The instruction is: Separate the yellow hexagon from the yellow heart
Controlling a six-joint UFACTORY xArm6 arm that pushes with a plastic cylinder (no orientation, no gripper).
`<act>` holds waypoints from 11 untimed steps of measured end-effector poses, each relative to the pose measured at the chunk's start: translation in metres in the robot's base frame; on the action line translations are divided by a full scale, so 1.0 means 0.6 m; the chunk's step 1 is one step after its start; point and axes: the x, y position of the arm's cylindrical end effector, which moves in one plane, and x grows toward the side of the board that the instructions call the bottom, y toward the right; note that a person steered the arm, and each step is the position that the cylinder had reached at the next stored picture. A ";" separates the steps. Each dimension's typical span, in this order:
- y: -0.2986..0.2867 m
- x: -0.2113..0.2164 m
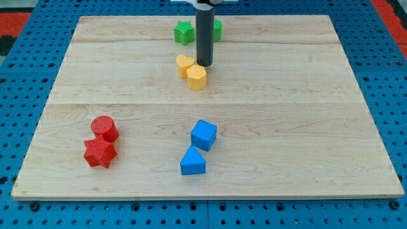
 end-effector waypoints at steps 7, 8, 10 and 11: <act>-0.002 0.130; -0.001 0.163; 0.096 0.076; 0.070 -0.032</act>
